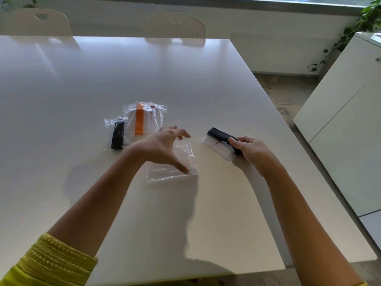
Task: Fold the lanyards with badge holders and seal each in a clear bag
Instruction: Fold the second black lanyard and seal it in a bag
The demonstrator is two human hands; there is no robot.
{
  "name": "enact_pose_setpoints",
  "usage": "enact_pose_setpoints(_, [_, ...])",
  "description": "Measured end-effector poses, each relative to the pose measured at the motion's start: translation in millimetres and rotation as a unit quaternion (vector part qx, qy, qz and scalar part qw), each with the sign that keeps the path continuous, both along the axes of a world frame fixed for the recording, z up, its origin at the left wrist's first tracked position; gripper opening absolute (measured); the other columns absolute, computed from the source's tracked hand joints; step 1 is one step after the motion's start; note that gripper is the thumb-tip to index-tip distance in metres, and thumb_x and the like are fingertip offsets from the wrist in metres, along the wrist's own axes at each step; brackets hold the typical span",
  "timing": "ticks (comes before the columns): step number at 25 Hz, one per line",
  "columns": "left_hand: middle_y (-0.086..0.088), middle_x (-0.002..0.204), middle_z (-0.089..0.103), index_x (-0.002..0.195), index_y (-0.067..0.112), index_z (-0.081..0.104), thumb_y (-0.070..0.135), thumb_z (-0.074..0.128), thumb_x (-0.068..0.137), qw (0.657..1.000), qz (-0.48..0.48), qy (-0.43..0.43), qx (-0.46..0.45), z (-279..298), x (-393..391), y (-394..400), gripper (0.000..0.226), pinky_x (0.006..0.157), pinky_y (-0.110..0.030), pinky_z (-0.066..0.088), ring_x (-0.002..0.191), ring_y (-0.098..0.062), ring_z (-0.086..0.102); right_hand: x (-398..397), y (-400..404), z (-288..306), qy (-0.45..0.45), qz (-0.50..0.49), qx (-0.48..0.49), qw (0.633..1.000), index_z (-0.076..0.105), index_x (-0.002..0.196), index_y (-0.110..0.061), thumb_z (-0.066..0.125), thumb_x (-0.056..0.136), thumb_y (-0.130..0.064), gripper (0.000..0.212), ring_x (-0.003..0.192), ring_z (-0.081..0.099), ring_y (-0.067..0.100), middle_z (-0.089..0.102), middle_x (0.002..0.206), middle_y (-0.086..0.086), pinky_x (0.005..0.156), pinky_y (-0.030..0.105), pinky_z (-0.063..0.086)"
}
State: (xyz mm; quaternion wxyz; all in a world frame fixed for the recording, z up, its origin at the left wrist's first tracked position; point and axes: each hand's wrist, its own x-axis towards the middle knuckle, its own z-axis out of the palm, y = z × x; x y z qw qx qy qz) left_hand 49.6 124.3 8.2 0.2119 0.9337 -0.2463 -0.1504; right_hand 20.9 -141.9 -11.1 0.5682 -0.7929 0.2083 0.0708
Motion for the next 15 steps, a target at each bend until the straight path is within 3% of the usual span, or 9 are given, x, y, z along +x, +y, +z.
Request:
enact_pose_setpoints(4, [0.005, 0.134, 0.045, 0.147, 0.027, 0.036, 0.055, 0.092, 0.05, 0.999, 0.016, 0.015, 0.05, -2, -3, 1, 0.115, 0.105, -0.032, 0.039, 0.12, -0.013, 0.039, 2, 0, -2, -0.012, 0.014, -0.085, 0.996, 0.063, 0.116, -0.015, 0.075, 0.082, -0.04, 0.044, 0.095, 0.063, 0.018, 0.066, 0.112, 0.004, 0.088, 0.036, 0.054])
enact_pose_setpoints(8, [0.0, 0.126, 0.054, 0.147, 0.024, 0.032, 0.043, 0.096, 0.05, 0.997, 0.053, 0.048, 0.002, 0, -6, -3, 0.117, 0.094, -0.027, 0.041, 0.11, -0.015, 0.049, -2, 10, 2, -0.103, 0.031, -0.232, 0.967, 0.06, 0.122, -0.018, 0.072, 0.085, -0.038, 0.044, 0.119, 0.051, 0.024, 0.06, 0.123, 0.004, 0.106, 0.039, 0.04])
enact_pose_setpoints(10, [0.003, 0.116, 0.056, 0.142, 0.025, 0.035, 0.041, 0.096, 0.051, 0.997, 0.061, 0.052, -0.01, 1, -8, -2, 0.11, 0.094, -0.029, 0.044, 0.109, -0.017, 0.052, -8, 22, 7, -0.192, 0.024, -0.269, 0.944, 0.063, 0.12, -0.019, 0.069, 0.088, -0.032, 0.035, 0.12, 0.047, 0.023, 0.062, 0.121, 0.001, 0.101, 0.029, 0.036])
enact_pose_setpoints(12, [0.006, 0.109, 0.055, 0.139, 0.027, 0.038, 0.042, 0.095, 0.052, 0.998, 0.058, 0.031, -0.019, 3, -11, -2, 0.106, 0.095, -0.033, 0.043, 0.109, -0.016, 0.049, -15, 35, 12, -0.255, 0.043, -0.247, 0.934, 0.067, 0.115, -0.021, 0.067, 0.089, -0.03, 0.027, 0.114, 0.051, 0.016, 0.066, 0.114, -0.005, 0.089, 0.017, 0.037])
enact_pose_setpoints(15, [0.008, 0.102, 0.054, 0.137, 0.025, 0.04, 0.038, 0.092, 0.061, 0.997, 0.048, -0.006, -0.055, 5, -10, -6, 0.093, 0.089, -0.032, 0.043, 0.101, -0.012, 0.049, -19, 53, 15, -0.213, 0.143, -0.157, 0.954, 0.07, 0.111, -0.022, 0.068, 0.09, -0.035, 0.025, 0.093, 0.064, 0.0, 0.071, 0.101, -0.011, 0.076, 0.002, 0.043])
